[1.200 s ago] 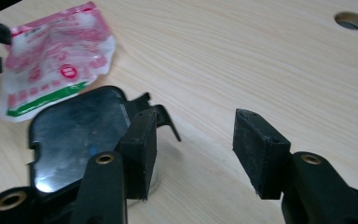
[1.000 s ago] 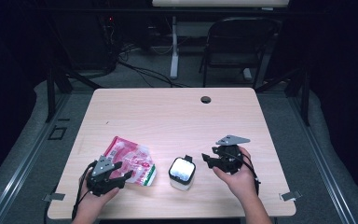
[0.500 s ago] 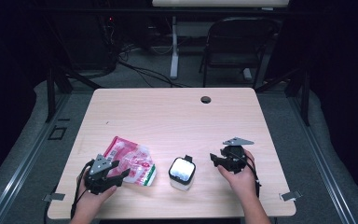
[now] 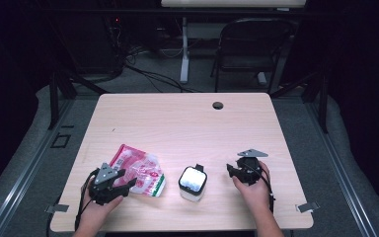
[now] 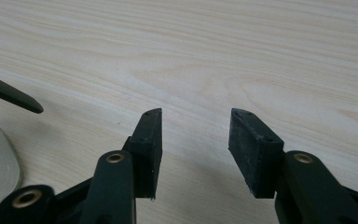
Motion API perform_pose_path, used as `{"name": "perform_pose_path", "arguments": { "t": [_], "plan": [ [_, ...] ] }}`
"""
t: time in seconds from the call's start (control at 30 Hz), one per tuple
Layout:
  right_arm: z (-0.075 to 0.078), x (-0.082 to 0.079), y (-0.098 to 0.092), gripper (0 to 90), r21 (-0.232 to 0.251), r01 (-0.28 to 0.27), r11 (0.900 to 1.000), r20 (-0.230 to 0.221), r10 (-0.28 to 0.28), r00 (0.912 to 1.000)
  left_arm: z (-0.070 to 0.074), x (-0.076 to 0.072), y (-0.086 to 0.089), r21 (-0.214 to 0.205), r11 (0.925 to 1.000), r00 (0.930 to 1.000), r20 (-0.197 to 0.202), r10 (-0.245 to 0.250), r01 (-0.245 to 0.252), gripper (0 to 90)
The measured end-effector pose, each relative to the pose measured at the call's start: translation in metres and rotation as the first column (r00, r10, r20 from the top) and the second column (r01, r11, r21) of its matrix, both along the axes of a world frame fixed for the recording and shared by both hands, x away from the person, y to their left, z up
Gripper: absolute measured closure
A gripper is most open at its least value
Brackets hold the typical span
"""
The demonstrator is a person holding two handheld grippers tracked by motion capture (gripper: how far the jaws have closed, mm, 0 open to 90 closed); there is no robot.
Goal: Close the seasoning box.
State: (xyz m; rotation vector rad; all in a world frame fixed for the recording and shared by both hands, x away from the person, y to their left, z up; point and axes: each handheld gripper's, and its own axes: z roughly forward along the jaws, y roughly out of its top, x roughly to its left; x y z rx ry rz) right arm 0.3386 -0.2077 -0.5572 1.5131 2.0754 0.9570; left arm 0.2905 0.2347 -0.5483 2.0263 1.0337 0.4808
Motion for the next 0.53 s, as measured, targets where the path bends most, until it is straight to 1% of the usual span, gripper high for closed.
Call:
{"name": "perform_pose_path", "arguments": {
  "t": [0.03, 0.17, 0.2, 0.3, 0.4, 0.47, 0.53],
  "plan": [
    [-0.0005, 0.0001, 0.0005, 55.8, -0.005, -0.007, 1.0000, 0.001, 0.007, 1.0000, -0.0002, 0.0003, 0.0003, 0.002, 1.0000, 1.0000, 0.000, 0.001, -0.001, 43.5],
    [-0.0004, -0.0001, 0.0005, 55.7, 0.005, -0.005, 1.0000, 0.011, 0.005, 0.9999, -0.0008, 0.0006, 0.0006, -0.002, 1.0000, 1.0000, -0.002, 0.005, -0.005, 43.6],
    [-0.0003, -0.0005, 0.0007, 55.6, 0.006, 0.005, 1.0000, 0.009, -0.005, 0.9999, -0.0007, 0.0006, 0.0007, -0.001, 1.0000, 1.0000, -0.006, 0.004, -0.004, 43.5],
    [0.0004, -0.0003, -0.0005, 55.8, 0.023, 0.000, 0.9997, -0.001, 0.000, 1.0000, -0.0004, 0.0006, 0.0012, 0.002, 1.0000, 1.0000, -0.007, 0.004, -0.004, 43.5],
    [0.0017, -0.0002, -0.0026, 55.6, 0.073, -0.007, 0.9973, 0.005, 0.006, 1.0000, -0.0004, 0.0008, 0.0016, -0.001, 1.0000, 1.0000, -0.002, 0.007, -0.007, 43.5],
    [0.0031, -0.0006, -0.0039, 55.3, 0.101, -0.005, 0.9949, 0.012, 0.004, 0.9999, -0.0002, 0.0012, 0.0021, 0.007, 1.0000, 1.0000, 0.000, 0.007, -0.007, 43.5],
    [0.0042, -0.0011, -0.0052, 54.2, 0.115, -0.004, 0.9933, 0.021, 0.002, 0.9998, -0.0001, 0.0013, 0.0023, 0.008, 0.9999, 1.0000, -0.001, 0.007, -0.007, 43.7]
  ]
}}
